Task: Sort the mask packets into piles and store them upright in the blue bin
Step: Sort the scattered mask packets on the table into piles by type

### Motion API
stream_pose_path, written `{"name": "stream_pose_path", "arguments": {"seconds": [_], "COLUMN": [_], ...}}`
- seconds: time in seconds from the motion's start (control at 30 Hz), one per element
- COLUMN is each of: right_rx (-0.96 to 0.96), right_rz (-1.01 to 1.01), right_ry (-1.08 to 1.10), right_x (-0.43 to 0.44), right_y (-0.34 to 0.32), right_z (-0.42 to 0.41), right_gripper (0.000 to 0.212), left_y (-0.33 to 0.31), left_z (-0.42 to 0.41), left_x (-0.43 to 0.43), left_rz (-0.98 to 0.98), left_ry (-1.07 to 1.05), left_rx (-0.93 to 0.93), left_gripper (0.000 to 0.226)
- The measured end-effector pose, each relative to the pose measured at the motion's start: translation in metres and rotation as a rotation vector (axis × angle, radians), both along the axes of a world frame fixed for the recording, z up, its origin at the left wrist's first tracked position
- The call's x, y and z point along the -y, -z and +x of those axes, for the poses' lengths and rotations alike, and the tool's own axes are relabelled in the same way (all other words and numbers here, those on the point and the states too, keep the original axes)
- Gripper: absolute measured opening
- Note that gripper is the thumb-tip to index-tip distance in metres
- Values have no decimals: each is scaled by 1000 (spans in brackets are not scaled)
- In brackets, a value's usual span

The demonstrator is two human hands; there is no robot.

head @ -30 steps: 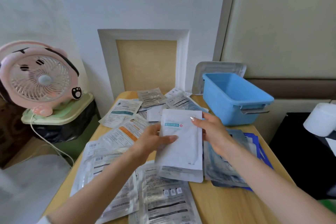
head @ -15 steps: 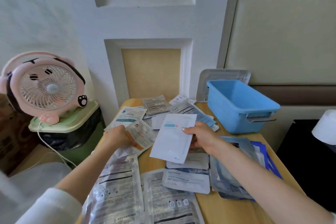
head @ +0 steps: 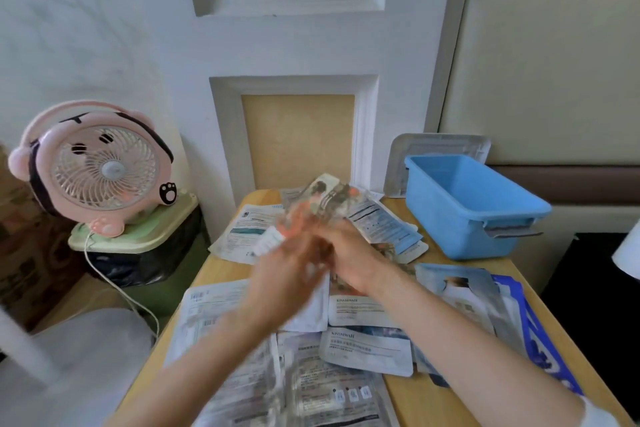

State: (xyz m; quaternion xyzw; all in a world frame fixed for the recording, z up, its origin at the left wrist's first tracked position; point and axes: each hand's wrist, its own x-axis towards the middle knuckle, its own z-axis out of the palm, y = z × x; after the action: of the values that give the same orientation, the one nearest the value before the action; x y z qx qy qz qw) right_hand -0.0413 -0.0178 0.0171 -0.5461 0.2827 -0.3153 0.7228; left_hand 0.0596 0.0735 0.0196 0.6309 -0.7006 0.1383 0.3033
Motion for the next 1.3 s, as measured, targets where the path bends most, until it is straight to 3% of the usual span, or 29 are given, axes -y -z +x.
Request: {"name": "stream_pose_path", "arguments": {"seconds": [0.03, 0.07, 0.13, 0.17, 0.23, 0.33, 0.4, 0.5, 0.6, 0.73, 0.8, 0.83, 0.87, 0.93, 0.97, 1.0, 1.03, 1.1, 1.17, 1.23, 1.3], "right_rx": [36, 23, -27, -43, -76, -129, -154, -252, -294, 0, 24, -82, -332, -999, -1133, -1088, -947, -595, -310, -217, -236], "right_rz": [54, 89, 116, 108, 75, 16, 15, -31, -93, -33, 4, -13, -128, -638, -902, -1004, -965, -612, -284, -88, 7], "right_ry": [131, 267, 368, 377, 387, 379, 402, 416, 415, 463, 388, 385, 394, 413, 413, 389, 338, 147, -16, -86, -153], "right_x": [0, 4, 14, 17, 20, 18, 14, 5, 5, 22, 28, 29, 30, 21, 15, 9, 3, -10, -19, -23, -22], "right_y": [0, 5, 15, 17, 18, 20, 23, 24, 13, -11, -13, -8, 2, 25, 32, 36, 34, 21, 8, 0, 0], "right_z": [-6, -15, -39, -51, -69, -86, -95, -109, -128, -146, -139, -132, -124, -110, -106, -101, -96, -84, -73, -70, -72], "right_gripper": [18, 5, 10, 10, 9, 11, 4, 3, 9, 21, 38, 48, 58, 74, 72, 63, 51, 29, 32, 39, 36], "left_y": [8, 9, 11, 12, 12, 19, 29, 37, 32, 12, -12, -26, -39, -59, -65, -69, -71, -68, -58, -45, -35], "left_z": [-8, -8, 8, 22, 57, 91, 102, 101, 99, 108, 114, 118, 121, 124, 122, 117, 109, 86, 66, 51, 37], "left_x": [-2, -3, 0, 4, 10, 5, 2, 0, 1, 0, -5, -9, -13, -20, -21, -21, -20, -14, -5, 3, 11], "left_rz": [137, 278, 322, 267, 386, 1027, 1155, 1147, 1173, 1053, 930, 864, 804, 697, 653, 615, 590, 533, 443, 344, 282], "left_ry": [126, 194, 176, 87, -176, -334, -368, -339, -310, -281, -288, -292, -295, -296, -261, -199, -114, 88, 334, 528, 672], "left_rx": [-16, -118, -443, -505, -303, 165, 207, 89, 93, 110, 76, 58, 29, -18, -36, -75, -159, -382, -629, -858, -1071], "left_gripper": [42, 48, 42, 32, 24, 73, 87, 72, 50, 29, 36, 34, 30, 24, 21, 14, 13, 18, 14, 18, 5]}}
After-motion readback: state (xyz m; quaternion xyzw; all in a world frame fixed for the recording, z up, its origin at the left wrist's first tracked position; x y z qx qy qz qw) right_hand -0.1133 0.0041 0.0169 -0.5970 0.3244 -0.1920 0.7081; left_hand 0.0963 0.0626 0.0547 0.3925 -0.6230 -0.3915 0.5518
